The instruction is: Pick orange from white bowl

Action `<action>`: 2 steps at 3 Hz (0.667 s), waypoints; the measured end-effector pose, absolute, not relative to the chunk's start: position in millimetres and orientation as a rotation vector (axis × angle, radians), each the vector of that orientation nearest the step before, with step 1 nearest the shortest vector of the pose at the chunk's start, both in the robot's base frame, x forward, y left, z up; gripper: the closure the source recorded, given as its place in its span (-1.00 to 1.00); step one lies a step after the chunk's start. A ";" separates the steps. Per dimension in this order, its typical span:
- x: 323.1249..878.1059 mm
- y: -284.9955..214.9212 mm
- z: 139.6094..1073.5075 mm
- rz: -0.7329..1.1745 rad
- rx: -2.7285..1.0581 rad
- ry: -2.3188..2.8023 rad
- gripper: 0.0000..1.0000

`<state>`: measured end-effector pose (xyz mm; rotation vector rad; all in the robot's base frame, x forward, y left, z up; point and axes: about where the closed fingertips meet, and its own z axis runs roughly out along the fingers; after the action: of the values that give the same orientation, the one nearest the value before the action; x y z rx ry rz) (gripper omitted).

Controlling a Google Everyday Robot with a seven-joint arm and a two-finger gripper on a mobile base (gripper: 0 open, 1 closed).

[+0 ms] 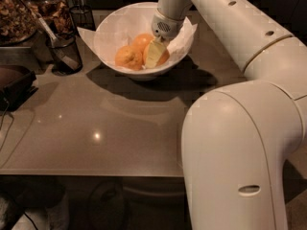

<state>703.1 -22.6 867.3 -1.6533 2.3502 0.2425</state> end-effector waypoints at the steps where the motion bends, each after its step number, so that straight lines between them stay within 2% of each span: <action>1: 698.7 -29.9 886.5 0.251 -1.613 2.299 1.00; 2: 686.6 -37.8 916.3 0.243 -1.575 2.228 1.00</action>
Offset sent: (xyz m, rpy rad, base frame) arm -0.0418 -0.0305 0.0916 0.1411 -0.1967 -0.0097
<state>686.6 -37.8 916.3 -1.5754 2.2281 0.2430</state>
